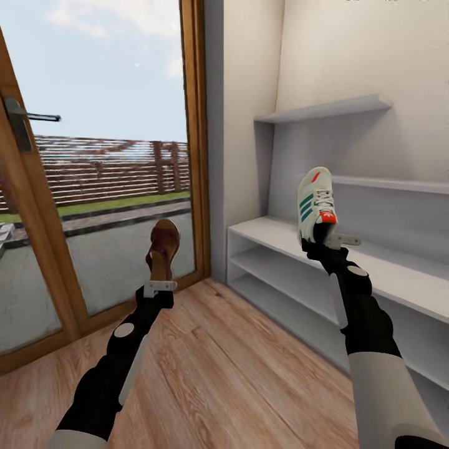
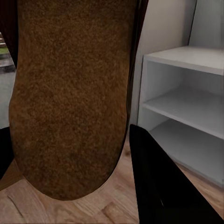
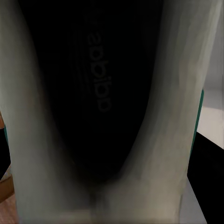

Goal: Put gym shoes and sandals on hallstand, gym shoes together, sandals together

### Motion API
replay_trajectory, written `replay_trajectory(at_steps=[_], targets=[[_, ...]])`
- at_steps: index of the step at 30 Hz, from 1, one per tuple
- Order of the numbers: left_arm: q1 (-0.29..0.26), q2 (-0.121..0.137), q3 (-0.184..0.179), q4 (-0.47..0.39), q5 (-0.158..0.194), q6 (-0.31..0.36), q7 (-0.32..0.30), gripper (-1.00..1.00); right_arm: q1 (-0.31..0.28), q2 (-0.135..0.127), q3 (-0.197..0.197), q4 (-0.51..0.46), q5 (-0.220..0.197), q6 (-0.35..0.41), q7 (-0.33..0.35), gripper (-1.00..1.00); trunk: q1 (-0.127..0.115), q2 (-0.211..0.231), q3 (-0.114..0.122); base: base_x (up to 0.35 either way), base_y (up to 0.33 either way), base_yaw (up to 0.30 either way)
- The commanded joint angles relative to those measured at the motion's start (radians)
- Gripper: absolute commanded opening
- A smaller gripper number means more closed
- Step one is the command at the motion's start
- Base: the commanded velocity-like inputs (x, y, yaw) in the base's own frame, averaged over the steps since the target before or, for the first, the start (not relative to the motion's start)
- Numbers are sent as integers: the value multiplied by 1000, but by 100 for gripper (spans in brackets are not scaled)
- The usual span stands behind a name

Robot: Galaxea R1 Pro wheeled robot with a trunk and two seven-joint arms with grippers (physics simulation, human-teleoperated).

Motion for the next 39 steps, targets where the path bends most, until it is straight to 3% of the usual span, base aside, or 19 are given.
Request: replay_trajectory(at_steps=[1,12,31,39], targets=[[0,0,0,-2,-4,6,-1,-100,-1,1,0,-1,1,6,0,-100,0,0,0,245,249,-257],[-1,0,0,-2,-4,6,-1,-100,-1,1,0,-2,1,6,0,-100,0,0,6,209,265,-283],[0,0,-1,-2,-4,5,-1,-100,-1,1,0,-2,1,6,0,-100,0,0,18,68,303,-289],[0,0,0,-3,-4,5,-1,-100,-1,1,0,-2,1,6,0,-100,0,0,23,99,93,-289]])
